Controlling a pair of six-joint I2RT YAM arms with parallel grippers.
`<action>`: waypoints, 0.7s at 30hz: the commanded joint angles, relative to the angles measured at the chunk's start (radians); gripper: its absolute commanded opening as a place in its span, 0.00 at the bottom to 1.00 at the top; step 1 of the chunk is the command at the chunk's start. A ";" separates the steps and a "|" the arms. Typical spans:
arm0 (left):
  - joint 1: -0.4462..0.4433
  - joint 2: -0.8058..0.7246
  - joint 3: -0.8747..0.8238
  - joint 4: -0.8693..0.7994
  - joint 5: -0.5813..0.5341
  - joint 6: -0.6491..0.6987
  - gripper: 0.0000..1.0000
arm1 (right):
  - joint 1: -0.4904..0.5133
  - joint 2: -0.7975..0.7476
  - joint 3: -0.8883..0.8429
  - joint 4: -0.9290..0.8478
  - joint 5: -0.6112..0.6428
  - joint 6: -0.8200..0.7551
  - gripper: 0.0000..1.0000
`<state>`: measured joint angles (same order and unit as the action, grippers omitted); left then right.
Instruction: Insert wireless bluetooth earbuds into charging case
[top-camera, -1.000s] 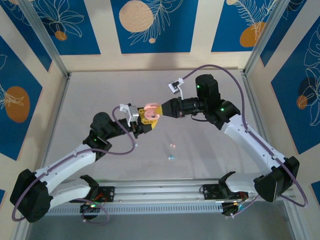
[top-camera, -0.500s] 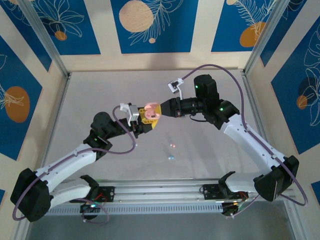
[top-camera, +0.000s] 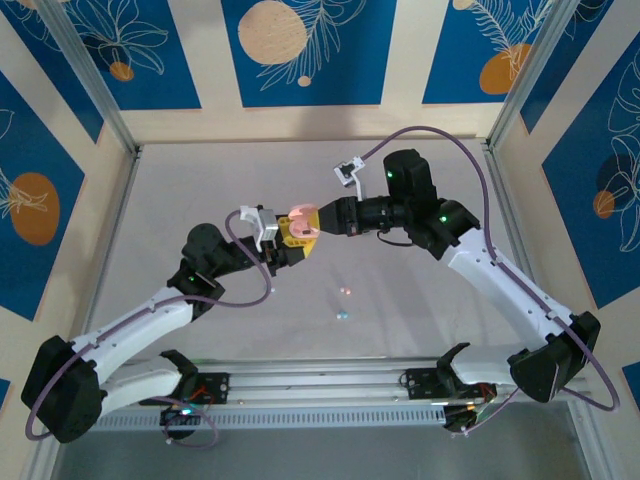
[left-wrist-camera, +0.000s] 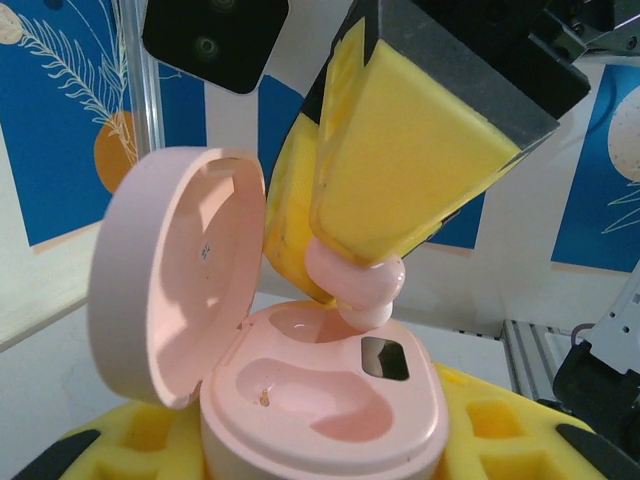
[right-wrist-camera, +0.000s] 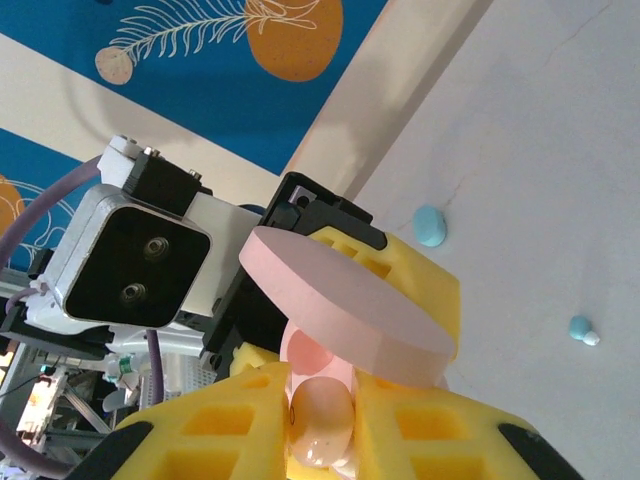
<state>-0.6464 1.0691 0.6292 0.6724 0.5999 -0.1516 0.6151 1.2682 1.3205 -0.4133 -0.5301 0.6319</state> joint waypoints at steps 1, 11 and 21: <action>-0.013 -0.011 0.035 0.076 0.045 -0.011 0.27 | 0.016 0.013 0.014 -0.004 0.062 -0.031 0.23; -0.012 -0.008 0.028 0.101 0.041 -0.023 0.27 | 0.040 -0.028 -0.030 0.055 0.132 -0.085 0.23; -0.013 -0.009 0.030 0.107 0.037 -0.029 0.27 | 0.049 -0.035 -0.029 0.010 0.184 -0.143 0.27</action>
<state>-0.6456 1.0695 0.6292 0.6899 0.5896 -0.1753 0.6601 1.2320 1.2999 -0.3828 -0.3943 0.5274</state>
